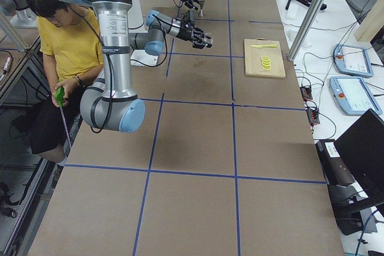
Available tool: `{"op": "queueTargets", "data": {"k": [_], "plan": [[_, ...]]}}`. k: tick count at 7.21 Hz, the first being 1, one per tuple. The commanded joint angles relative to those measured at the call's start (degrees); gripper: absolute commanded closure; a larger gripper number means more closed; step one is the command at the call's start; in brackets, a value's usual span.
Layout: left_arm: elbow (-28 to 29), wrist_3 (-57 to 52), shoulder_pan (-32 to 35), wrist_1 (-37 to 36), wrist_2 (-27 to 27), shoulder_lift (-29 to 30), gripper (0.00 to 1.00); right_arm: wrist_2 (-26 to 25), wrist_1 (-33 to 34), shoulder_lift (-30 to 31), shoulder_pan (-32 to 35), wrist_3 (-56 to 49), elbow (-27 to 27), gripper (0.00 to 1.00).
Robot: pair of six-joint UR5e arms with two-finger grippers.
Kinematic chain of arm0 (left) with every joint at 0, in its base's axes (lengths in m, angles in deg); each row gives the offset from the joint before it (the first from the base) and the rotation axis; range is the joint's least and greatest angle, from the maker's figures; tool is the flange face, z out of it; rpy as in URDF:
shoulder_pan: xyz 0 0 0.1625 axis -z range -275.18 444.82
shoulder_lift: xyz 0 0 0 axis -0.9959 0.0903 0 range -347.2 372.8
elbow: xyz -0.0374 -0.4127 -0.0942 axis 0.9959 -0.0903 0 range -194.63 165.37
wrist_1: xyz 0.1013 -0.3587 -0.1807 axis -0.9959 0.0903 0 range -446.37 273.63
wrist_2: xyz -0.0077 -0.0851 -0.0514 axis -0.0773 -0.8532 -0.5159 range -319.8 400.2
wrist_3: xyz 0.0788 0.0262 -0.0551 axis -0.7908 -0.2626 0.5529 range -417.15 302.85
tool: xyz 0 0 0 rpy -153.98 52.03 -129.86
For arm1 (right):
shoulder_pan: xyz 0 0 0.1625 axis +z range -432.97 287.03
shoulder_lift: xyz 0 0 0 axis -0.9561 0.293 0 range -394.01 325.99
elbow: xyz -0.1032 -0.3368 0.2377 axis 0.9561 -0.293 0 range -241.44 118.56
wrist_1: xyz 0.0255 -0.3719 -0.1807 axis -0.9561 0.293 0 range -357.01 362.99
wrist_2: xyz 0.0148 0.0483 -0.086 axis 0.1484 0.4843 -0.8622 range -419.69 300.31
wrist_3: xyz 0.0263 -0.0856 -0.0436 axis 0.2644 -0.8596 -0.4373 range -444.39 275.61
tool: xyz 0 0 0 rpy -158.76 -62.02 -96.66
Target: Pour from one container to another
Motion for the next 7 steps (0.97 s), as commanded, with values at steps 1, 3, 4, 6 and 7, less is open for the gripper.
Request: {"op": "queueTargets", "data": {"k": [1,3,4,6,7], "plan": [[-2.76,-0.31,-0.45,2.14,-4.88,-5.33,0.0,0.0,0.0,0.0,0.0,0.0,0.15,1.0],[-3.83,-1.54,-0.71,2.24,-9.98,-6.5,0.0,0.09,0.0,0.0,0.0,0.0,0.15,1.0],[-4.01,-1.54,-0.71,2.24,-13.83,-7.37,0.0,0.09,0.0,0.0,0.0,0.0,0.06,1.0],[-7.87,-1.45,-0.54,2.41,-19.48,-10.96,0.0,0.09,0.0,0.09,0.0,-0.09,0.06,1.0],[-8.05,-1.45,-0.27,2.5,-20.37,-11.59,0.0,0.09,0.0,0.52,0.09,0.0,-0.29,1.0]]}}
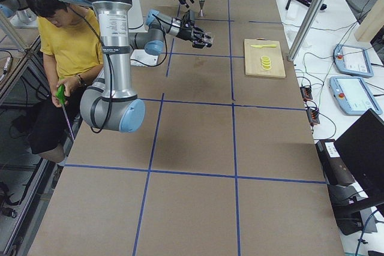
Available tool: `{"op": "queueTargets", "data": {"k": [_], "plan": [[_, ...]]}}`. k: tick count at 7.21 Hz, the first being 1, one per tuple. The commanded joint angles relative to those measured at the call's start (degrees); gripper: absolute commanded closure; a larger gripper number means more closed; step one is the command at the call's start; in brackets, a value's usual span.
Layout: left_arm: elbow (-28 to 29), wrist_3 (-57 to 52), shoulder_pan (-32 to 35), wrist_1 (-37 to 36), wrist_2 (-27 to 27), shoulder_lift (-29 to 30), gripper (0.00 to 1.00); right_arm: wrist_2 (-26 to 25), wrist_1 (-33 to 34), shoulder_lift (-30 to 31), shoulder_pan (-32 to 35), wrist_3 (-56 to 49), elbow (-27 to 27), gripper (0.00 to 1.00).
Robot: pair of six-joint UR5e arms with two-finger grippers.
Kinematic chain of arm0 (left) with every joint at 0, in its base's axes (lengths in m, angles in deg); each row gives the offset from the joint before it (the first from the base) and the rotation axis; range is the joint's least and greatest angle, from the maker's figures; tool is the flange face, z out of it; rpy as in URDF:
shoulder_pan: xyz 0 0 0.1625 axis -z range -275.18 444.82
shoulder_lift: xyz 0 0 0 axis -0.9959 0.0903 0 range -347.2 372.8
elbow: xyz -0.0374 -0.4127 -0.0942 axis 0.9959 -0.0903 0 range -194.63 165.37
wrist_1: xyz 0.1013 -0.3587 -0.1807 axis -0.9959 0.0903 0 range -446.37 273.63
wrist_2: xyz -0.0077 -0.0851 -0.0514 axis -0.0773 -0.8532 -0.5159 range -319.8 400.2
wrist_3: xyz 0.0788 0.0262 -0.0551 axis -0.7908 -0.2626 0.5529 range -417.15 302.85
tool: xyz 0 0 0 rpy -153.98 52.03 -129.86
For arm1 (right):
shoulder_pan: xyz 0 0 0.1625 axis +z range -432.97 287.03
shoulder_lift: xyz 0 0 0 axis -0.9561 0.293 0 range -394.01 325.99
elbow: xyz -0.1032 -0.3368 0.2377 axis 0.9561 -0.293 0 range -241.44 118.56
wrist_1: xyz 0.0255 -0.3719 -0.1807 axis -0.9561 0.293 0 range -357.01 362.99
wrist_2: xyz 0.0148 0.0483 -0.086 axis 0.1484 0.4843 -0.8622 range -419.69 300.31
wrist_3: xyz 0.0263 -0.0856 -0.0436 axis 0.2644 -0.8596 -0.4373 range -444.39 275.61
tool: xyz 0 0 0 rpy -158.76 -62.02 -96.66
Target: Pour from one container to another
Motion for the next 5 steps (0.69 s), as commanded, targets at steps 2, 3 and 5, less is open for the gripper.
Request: {"op": "queueTargets", "data": {"k": [2,3,5], "plan": [[0.08,-2.59,5.28,0.12,-10.71,-3.15,0.0,-0.17,-0.09,0.7,0.16,0.12,-0.26,1.0],[0.96,-6.87,11.59,0.03,-17.2,-3.07,0.0,-0.17,-0.09,0.7,0.16,0.12,-0.18,1.0],[3.42,-15.05,26.43,-0.49,-32.48,-1.41,0.0,-0.26,-0.09,1.31,0.16,0.12,-0.35,1.0]]}}
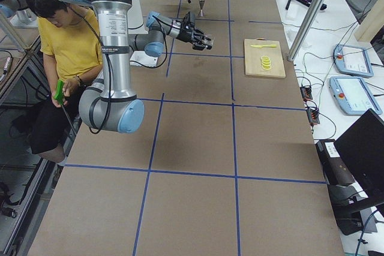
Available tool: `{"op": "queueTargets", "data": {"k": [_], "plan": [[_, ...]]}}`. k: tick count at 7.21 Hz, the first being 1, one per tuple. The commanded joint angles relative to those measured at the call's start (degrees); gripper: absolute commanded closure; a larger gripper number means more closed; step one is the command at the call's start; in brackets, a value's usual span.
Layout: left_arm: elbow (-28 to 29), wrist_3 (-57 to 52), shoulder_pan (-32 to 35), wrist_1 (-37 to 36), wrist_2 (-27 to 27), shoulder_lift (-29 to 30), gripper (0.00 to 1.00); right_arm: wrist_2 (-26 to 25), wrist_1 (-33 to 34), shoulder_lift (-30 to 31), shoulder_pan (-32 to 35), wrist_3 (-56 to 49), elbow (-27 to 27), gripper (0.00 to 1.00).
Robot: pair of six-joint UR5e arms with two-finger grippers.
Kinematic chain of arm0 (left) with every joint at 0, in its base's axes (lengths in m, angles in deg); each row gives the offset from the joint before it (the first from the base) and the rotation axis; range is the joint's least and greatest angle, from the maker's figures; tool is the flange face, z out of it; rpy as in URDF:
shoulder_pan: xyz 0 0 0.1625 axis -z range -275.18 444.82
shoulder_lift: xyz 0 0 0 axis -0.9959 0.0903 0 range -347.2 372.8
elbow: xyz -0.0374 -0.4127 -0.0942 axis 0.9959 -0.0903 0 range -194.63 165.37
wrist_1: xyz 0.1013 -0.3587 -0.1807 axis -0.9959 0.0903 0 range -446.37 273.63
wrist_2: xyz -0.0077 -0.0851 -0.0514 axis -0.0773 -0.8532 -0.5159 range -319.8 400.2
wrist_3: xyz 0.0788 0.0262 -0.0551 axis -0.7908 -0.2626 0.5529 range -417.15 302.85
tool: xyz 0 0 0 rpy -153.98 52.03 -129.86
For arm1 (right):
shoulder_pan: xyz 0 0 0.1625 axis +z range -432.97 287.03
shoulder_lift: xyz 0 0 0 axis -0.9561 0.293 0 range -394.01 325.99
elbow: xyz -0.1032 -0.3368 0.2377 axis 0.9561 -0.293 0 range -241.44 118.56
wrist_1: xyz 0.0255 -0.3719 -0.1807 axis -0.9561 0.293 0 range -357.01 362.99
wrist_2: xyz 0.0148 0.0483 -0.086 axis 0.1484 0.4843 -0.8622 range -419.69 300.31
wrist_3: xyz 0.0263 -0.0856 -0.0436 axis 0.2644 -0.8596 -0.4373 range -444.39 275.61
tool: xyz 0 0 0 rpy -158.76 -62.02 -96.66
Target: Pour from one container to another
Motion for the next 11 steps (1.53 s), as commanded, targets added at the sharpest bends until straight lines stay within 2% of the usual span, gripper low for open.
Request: {"op": "queueTargets", "data": {"k": [1,2,3,4,5,7,8,11], "plan": [[3.58,-8.21,16.95,-0.6,-14.27,2.83,0.0,-0.03,0.0,0.45,0.09,0.0,0.03,1.0],[6.03,-9.46,23.29,-0.78,-17.63,5.12,0.0,-0.21,0.0,0.8,0.09,0.0,-0.41,1.0],[8.75,-9.65,30.05,-2.26,-25.06,8.36,0.0,-0.3,0.0,0.8,0.18,0.09,-1.8,1.0],[9.39,-12.26,36.64,-6.36,-31.22,10.74,0.0,-0.3,0.0,0.54,0.44,0.09,-2.51,1.0],[9.48,-17.42,41.58,-11.54,-34.76,13.9,0.0,-0.3,0.0,0.19,0.96,0.09,-3.82,1.0],[9.66,-18.17,44.87,-18.24,-38.04,17.43,0.0,-0.3,-0.69,-1.04,2.98,0.27,-7.68,1.0],[9.66,-18.17,45.23,-23.23,-39.7,19.44,0.0,0.05,-4.96,-1.04,3.51,0.18,-10.75,1.0],[9.66,-19.83,52.16,-35.55,-51.81,24.03,0.0,0.23,-6.5,-0.16,3.61,0.61,-14.72,1.0]]}}
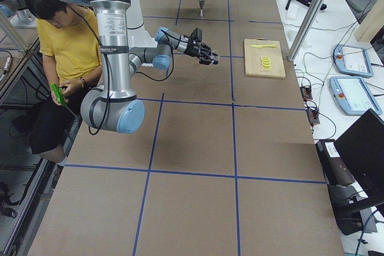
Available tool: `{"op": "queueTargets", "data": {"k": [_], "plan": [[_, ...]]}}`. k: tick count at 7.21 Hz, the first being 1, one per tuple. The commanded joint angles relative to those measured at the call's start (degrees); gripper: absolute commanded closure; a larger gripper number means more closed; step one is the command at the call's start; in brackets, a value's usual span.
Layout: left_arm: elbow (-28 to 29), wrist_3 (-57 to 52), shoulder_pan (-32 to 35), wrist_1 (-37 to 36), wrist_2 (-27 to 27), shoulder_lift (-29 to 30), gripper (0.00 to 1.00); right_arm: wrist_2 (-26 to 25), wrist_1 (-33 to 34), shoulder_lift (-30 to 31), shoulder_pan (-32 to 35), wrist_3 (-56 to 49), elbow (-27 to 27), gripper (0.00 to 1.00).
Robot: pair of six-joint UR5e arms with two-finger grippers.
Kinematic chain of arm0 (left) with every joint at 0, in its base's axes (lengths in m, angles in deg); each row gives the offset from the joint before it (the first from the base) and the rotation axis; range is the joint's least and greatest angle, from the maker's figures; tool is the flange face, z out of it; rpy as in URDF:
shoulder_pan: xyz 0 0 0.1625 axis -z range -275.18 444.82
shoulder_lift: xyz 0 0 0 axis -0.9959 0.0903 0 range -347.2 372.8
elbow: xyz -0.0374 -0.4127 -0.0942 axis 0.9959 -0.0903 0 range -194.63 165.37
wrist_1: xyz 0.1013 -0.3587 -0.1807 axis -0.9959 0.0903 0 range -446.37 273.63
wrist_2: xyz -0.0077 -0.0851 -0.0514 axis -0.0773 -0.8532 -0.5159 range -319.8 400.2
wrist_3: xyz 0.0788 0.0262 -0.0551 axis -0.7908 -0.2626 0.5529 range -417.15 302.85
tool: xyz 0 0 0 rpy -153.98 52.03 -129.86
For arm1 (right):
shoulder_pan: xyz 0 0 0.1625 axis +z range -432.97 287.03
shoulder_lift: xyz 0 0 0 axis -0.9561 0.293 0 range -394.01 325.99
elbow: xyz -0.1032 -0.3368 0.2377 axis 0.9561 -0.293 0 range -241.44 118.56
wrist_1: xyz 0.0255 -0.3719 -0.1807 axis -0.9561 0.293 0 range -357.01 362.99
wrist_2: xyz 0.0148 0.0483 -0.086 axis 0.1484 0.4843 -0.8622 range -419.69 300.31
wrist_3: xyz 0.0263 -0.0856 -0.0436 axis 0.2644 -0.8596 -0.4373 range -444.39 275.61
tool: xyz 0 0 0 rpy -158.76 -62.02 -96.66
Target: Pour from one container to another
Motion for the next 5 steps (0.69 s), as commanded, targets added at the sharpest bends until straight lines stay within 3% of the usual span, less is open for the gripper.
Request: {"op": "queueTargets", "data": {"k": [1,3,5], "plan": [[-0.08,-5.17,4.36,-6.32,-7.74,1.45,0.0,0.05,-0.37,0.27,0.05,2.87,-3.32,1.0],[-0.26,-5.91,4.82,-6.34,-8.38,1.01,0.0,0.49,-2.03,3.15,-0.03,3.95,-5.0,1.0],[-0.26,-5.57,4.73,-6.43,-8.21,1.36,0.0,0.41,-12.54,8.25,-0.03,4.13,-8.07,1.0]]}}
